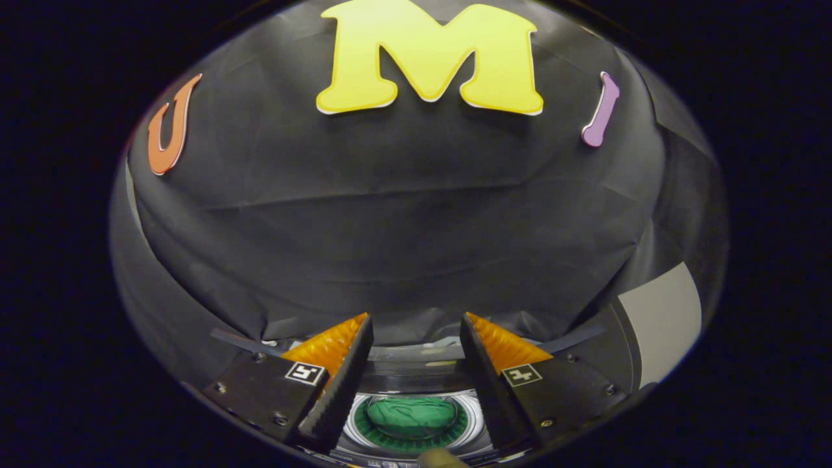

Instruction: Put the clothes into the washing machine and then close the washing machine lid.

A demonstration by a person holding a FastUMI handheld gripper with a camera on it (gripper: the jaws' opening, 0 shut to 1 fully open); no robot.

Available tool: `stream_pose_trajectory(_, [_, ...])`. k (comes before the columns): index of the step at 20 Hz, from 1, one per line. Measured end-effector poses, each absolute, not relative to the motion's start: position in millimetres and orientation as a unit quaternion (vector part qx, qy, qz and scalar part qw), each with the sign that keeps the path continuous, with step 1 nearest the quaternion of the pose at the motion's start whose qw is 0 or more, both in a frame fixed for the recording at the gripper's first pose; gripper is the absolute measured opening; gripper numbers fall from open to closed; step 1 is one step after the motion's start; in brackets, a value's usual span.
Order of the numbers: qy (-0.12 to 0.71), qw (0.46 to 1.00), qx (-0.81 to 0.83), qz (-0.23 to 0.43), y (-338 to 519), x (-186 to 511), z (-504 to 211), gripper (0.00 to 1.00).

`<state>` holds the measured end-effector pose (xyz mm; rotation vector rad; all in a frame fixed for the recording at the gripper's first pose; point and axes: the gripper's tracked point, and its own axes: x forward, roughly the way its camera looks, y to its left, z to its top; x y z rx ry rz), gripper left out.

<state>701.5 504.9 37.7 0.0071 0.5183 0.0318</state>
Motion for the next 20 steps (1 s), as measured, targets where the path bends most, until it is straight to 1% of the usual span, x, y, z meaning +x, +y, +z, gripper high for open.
stream_pose_trajectory(20, [0.192, 0.98, 0.002, 0.046, 501.2, 637.4, 19.5, 0.85])
